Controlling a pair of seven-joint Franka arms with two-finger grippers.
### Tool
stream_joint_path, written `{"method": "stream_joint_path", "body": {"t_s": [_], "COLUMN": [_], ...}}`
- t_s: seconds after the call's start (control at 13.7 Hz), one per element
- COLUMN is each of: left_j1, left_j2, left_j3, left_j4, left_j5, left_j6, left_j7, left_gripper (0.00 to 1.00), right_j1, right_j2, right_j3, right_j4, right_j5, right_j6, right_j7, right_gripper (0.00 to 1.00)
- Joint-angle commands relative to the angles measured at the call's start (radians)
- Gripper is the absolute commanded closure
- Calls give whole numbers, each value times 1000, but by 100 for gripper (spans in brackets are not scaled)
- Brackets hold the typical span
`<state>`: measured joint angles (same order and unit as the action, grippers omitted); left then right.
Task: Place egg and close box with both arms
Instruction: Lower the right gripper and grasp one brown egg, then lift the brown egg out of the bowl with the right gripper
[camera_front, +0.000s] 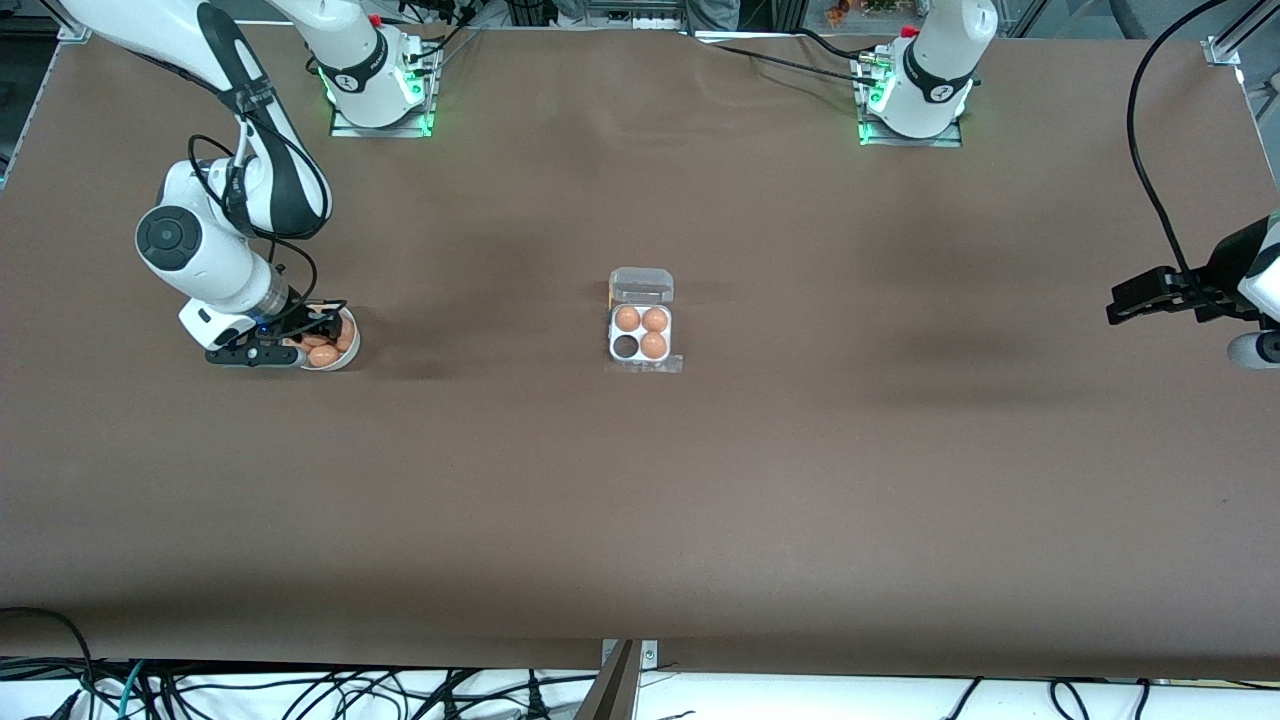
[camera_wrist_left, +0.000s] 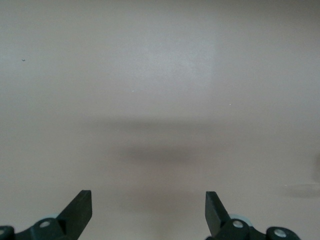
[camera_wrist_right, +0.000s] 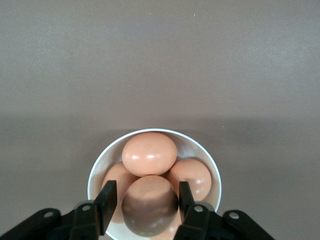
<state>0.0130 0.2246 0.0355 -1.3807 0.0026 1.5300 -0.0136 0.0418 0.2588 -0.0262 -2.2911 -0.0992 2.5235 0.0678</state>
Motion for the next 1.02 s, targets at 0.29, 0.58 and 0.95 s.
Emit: {"method": "stream_joint_path", "body": {"t_s": [0.29, 0.58, 0.95], "left_j1": [-4, -5, -5], "left_j2": [1, 2, 2], "left_j3": [0, 0, 0], "left_j4": [11, 12, 12], "left_j5": [-4, -4, -4], "left_j6": [-13, -11, -11], "left_j7": [-6, -8, -8], "left_gripper": [0, 0, 0], "right_j1": [-5, -3, 1], "right_j2": [10, 7, 10], "right_j3": [2, 2, 5], "right_j4": [7, 19, 148], "right_j5": [-20, -22, -22], "right_j6": [6, -2, -214], "right_j7": [-6, -11, -11], "right_gripper": [72, 80, 83]}}
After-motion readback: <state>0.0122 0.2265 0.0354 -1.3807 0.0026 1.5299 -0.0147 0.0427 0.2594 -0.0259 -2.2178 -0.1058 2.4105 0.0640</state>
